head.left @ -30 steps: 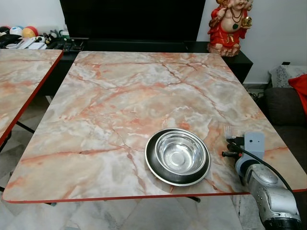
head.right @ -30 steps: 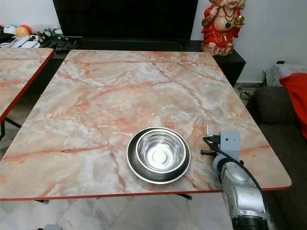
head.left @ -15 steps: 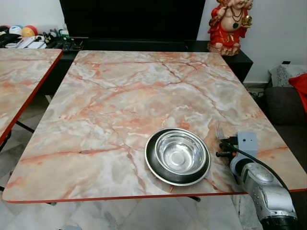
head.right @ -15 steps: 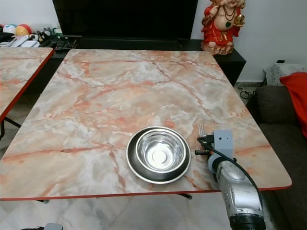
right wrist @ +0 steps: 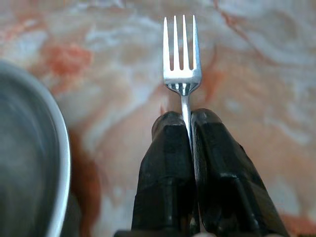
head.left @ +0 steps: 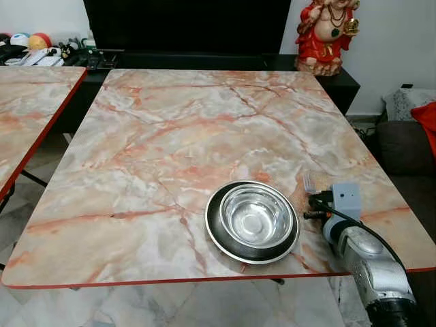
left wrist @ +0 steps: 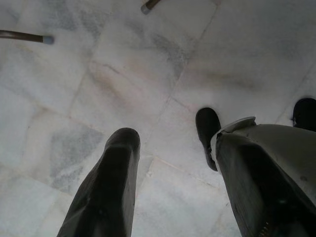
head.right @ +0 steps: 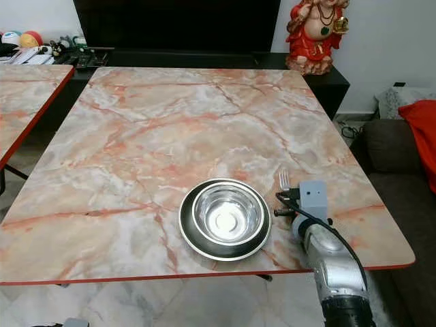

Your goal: Setting the table

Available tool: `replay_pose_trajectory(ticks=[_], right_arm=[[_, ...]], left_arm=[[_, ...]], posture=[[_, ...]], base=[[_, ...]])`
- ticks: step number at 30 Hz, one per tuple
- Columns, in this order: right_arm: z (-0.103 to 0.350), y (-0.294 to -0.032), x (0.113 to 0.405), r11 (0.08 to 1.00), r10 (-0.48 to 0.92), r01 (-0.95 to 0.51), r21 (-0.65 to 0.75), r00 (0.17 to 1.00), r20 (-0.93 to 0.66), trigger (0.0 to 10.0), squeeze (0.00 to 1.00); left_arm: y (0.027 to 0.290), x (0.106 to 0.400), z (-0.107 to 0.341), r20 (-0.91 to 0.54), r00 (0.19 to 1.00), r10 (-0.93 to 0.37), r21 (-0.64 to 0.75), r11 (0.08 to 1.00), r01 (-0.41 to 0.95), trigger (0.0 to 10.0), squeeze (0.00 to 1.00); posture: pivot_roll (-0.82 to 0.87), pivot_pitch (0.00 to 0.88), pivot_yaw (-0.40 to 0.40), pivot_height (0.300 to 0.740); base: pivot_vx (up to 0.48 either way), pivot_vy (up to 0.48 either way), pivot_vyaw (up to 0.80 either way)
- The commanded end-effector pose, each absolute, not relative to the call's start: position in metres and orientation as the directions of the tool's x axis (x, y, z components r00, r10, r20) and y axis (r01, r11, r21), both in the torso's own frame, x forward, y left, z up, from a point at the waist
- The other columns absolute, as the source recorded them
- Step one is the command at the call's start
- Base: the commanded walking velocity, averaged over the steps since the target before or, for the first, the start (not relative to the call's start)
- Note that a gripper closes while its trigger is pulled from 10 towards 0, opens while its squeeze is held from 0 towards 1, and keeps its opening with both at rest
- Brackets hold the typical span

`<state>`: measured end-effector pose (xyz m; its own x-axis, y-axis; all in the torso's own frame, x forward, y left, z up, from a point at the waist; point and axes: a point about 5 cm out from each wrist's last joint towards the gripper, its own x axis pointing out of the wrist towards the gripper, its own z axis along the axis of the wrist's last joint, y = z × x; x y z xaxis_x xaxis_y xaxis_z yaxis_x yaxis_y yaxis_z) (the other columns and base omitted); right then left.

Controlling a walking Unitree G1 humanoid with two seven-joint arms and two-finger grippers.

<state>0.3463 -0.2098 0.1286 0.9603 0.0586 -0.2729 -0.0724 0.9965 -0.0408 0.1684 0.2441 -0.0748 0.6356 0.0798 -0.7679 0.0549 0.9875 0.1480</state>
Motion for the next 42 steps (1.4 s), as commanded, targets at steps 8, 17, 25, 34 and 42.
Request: replay_pose_trajectory(ticks=[8, 17, 25, 34, 42], right_arm=[[0.128, -0.206, 0.355, 0.998, 0.059, -0.064, -0.009, 0.964, -0.258, 10.0, 0.0], [0.123, -0.2, 0.357, 0.997, 0.074, -0.075, 0.005, 0.961, -0.265, 10.0, 0.0], [0.121, -0.197, 0.358, 0.997, 0.082, -0.083, 0.005, 0.958, -0.274, 10.0, 0.0], [0.128, -0.196, 0.353, 0.996, 0.081, -0.09, -0.028, 0.965, -0.249, 10.0, 0.0], [0.147, -0.197, 0.351, 0.997, 0.068, -0.074, -0.024, 0.979, -0.191, 10.0, 0.0]], left_arm=[[0.244, 0.159, -0.08, -0.795, 0.602, 0.075, 0.147, 0.987, 0.07, 10.0, 0.0], [0.245, 0.157, -0.08, -0.796, 0.6, 0.079, 0.147, 0.987, 0.065, 10.0, 0.0], [0.246, 0.156, -0.08, -0.795, 0.601, 0.082, 0.149, 0.987, 0.063, 10.0, 0.0], [0.245, 0.157, -0.08, -0.794, 0.603, 0.08, 0.147, 0.987, 0.062, 10.0, 0.0], [0.245, 0.158, -0.08, -0.793, 0.603, 0.082, 0.148, 0.987, 0.062, 10.0, 0.0]], posture=[[0.02, 0.177, -0.03, 0.74], [0.02, 0.184, -0.03, 0.74], [0.02, 0.186, -0.029, 0.74], [0.02, 0.181, -0.032, 0.74], [0.02, 0.182, -0.031, 0.74]], base=[[0.0, 0.0, 0.0], [0.0, 0.0, 0.0], [0.0, 0.0, 0.0], [0.0, 0.0, 0.0], [0.0, 0.0, 0.0]])
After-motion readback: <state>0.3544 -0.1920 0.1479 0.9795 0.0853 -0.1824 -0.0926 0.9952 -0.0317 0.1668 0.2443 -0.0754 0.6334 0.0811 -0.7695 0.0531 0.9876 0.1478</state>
